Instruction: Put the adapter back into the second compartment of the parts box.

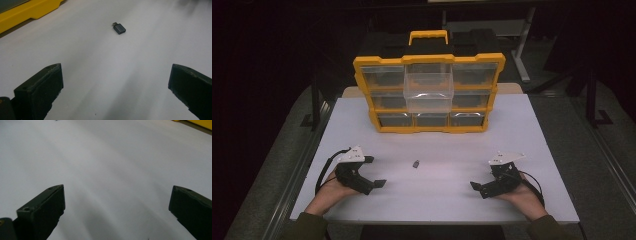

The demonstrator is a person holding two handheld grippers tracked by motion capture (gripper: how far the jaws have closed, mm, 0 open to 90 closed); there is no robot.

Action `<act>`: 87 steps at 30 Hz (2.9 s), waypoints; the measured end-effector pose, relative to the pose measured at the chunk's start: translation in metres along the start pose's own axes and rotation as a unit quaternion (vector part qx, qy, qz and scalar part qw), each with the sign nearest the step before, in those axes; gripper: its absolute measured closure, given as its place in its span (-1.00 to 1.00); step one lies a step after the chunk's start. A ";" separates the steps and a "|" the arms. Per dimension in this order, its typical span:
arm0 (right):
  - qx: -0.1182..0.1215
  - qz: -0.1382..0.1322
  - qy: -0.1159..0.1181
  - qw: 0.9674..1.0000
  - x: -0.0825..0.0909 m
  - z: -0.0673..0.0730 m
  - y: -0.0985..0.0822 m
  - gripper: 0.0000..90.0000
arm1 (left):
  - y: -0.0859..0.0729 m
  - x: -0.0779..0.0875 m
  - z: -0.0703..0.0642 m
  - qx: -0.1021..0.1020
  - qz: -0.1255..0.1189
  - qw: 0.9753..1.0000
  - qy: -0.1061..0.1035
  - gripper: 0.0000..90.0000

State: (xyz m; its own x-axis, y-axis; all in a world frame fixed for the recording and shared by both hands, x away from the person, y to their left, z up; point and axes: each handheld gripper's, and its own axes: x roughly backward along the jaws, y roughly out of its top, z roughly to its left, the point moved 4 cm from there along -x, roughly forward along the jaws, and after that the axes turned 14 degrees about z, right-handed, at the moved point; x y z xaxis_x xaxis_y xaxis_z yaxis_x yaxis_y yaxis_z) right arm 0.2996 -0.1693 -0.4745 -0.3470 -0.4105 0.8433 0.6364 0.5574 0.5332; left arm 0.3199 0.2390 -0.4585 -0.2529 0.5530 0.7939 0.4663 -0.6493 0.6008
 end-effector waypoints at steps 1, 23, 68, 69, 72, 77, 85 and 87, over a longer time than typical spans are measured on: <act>-0.001 -0.001 0.002 1.000 0.000 0.000 0.000 -1.00 | 0.000 0.000 0.000 0.000 -0.002 1.000 0.000 -1.00; 0.008 -0.001 0.004 1.000 0.002 0.003 -0.001 -1.00 | 0.008 0.001 0.002 0.002 -0.015 1.000 -0.003 -1.00; 0.010 -0.005 0.017 1.000 0.002 0.005 0.002 -1.00 | 0.036 -0.011 -0.006 -0.004 -0.031 0.999 -0.020 -1.00; 0.011 -0.004 0.019 1.000 0.001 0.006 0.001 -1.00 | 0.037 -0.011 -0.006 -0.003 -0.032 0.999 -0.020 -1.00; 0.012 -0.004 0.020 1.000 0.001 0.007 0.001 -1.00 | 0.040 -0.012 -0.007 -0.005 -0.029 0.999 -0.021 -1.00; 0.011 -0.006 0.021 1.000 0.002 0.006 0.002 -1.00 | 0.042 -0.013 -0.008 -0.006 -0.028 0.999 -0.023 -1.00; 0.010 -0.010 0.023 1.000 0.003 0.006 0.002 -1.00 | 0.048 -0.014 -0.007 -0.001 -0.033 0.999 -0.022 -1.00; 0.009 -0.011 0.023 1.000 0.003 0.006 0.002 -1.00 | 0.050 -0.015 -0.007 -0.001 -0.032 0.999 -0.022 -1.00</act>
State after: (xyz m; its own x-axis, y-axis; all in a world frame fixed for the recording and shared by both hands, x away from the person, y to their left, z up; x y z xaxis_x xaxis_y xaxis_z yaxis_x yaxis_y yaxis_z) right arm 0.2958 -0.1656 -0.4702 -0.3280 -0.4554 0.8276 0.6160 0.5611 0.5529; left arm 0.3414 0.1943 -0.4400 -0.2443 0.6157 0.7491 0.4479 -0.6135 0.6504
